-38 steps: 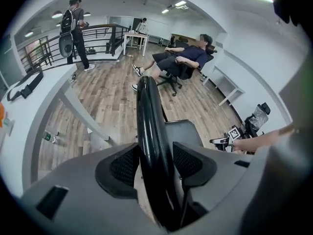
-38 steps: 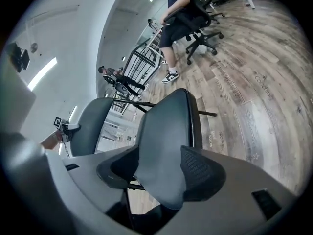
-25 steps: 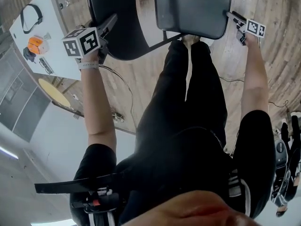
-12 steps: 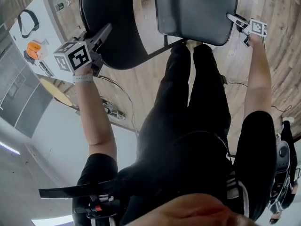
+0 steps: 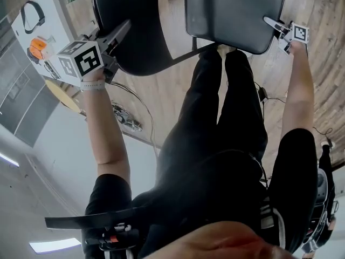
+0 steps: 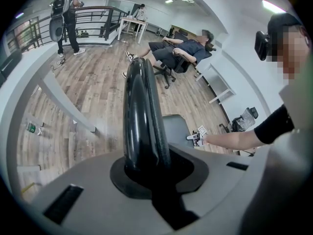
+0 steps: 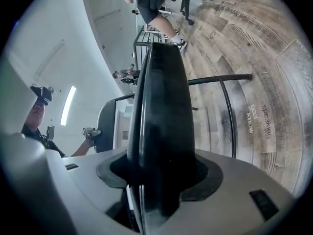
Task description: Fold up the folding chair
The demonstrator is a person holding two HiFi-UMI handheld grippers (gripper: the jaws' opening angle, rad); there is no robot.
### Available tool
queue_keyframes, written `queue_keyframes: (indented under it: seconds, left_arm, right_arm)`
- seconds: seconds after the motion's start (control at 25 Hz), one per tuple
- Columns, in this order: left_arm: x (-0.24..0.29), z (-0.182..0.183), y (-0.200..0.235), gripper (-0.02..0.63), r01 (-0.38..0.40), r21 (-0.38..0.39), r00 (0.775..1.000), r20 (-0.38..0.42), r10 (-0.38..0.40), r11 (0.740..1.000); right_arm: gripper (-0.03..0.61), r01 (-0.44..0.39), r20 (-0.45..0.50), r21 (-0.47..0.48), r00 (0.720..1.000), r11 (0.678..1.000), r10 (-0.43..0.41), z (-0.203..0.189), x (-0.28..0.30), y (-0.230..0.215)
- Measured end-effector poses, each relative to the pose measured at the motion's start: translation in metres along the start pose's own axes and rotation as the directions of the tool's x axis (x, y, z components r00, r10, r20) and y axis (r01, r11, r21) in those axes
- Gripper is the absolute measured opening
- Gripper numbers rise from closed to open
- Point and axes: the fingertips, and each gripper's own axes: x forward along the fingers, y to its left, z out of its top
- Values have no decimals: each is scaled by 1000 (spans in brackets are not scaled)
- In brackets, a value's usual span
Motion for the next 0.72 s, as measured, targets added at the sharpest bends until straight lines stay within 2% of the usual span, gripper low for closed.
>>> queue_keyframes:
  seconds: [0.16,0.36,0.56,0.72]
  left_arm:
    - [-4,-3,2,61,-6,-13,1000,-6,6,1000]
    - [-10,5,-4,60,-29,-11,1000,-7,29,1000]
    - [-42,11,-4,58,-56,3,998,4,56,998]
    - [-65,12,-2,57,-71,0,997,8,71,997]
  right_arm:
    - [255,-18,-17,-75,1000,997,17,2,0,0]
    - [242,-59,-29,-63,998,996,57,4,6,23]
    - [232,-129,-35,-100,991,987,126,-1,30,82]
    - [232,-132,-40,-95,991,987,128,-7,48,124]
